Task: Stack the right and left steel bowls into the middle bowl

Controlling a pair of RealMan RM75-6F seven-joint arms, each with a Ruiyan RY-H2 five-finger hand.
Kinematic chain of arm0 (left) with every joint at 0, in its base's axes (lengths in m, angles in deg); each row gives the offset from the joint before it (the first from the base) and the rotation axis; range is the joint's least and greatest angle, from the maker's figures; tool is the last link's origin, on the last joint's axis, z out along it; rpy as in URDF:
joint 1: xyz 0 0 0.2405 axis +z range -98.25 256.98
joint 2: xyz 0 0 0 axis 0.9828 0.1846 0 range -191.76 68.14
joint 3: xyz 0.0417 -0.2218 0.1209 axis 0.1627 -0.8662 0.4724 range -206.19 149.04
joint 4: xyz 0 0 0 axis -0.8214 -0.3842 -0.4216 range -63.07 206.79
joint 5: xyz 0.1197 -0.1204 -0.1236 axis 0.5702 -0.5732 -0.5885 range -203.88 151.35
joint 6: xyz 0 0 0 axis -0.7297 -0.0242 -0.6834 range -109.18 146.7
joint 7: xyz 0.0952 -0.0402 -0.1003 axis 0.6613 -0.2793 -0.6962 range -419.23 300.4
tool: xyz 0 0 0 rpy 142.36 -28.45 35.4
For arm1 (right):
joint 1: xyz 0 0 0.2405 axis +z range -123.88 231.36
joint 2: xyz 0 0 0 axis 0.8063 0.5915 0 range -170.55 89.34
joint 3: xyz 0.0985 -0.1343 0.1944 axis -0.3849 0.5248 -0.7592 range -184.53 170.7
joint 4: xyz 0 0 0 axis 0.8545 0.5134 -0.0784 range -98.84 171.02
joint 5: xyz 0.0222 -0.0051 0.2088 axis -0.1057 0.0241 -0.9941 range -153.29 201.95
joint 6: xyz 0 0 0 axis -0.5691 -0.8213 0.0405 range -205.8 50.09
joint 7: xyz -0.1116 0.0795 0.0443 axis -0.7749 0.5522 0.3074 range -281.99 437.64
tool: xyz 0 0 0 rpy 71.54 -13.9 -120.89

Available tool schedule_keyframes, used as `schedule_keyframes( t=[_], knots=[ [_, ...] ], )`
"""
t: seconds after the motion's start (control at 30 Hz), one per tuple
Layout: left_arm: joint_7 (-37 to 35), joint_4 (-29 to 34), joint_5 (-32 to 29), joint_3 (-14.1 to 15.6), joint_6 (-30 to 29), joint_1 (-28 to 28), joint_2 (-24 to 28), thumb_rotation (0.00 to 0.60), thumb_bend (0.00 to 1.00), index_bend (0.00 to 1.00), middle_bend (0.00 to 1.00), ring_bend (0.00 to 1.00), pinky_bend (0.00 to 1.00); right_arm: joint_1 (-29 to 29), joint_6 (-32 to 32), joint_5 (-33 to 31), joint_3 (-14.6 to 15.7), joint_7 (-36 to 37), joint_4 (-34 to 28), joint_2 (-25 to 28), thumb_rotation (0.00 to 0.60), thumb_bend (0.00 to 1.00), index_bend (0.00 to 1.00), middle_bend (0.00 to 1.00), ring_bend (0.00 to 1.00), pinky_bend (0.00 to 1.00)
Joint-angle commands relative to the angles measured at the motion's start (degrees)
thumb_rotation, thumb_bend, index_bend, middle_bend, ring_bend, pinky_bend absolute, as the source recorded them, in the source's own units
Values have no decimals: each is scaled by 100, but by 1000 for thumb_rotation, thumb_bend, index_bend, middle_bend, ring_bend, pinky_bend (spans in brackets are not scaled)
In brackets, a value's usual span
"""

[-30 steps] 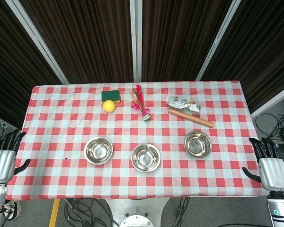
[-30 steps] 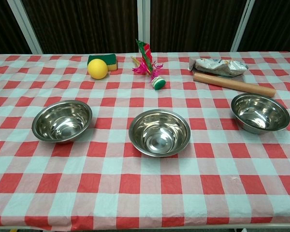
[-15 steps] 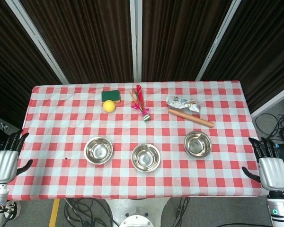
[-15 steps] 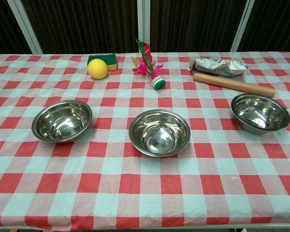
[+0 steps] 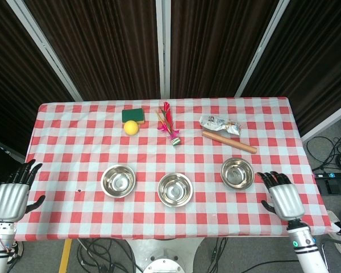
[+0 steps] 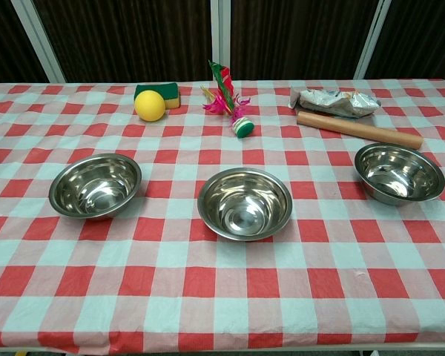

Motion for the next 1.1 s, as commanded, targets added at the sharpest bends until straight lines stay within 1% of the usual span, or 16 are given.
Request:
schedule_keyframes(
  t=[0.03,0.07,0.23,0.43,0.67,0.8,1.1],
  knots=[
    [22,32,73,9,-43,-17,-2,600,225,163,174,132,260,401,517,-186,-111,-454,-15,-280,600,102,262,294,455,512],
    [17,34,78,8,-47,-19,-4,600,225,163,174,132,260,470,593,-206,-127,-544,-19,-334,600,103,272,301,488,548],
    [-55,-39,39,25,-3,-12,-18,600,225,163,174,132,260,642,811,-392,-169,-867,-12,-539,600,109,299,323,578,626],
    [-213,-209,3,52,75,-15,-49,600,225,163,174,132,260,756,1033,-771,-198,-1204,155,-765,600,116,321,337,583,629],
    [-355,-391,-1,71,182,-60,-109,600,225,163,174,132,260,852,1208,-1154,-233,-1230,521,-1065,600,140,345,345,583,629],
    [-403,-471,18,89,218,-78,-138,600,225,163,174,132,260,936,1287,-1245,-248,-1176,701,-1200,600,175,364,358,583,629],
    [-454,-526,23,80,253,-118,-142,600,225,163,174,132,260,1128,1338,-1292,-271,-1115,1056,-1508,600,244,474,451,618,634]
  ],
)
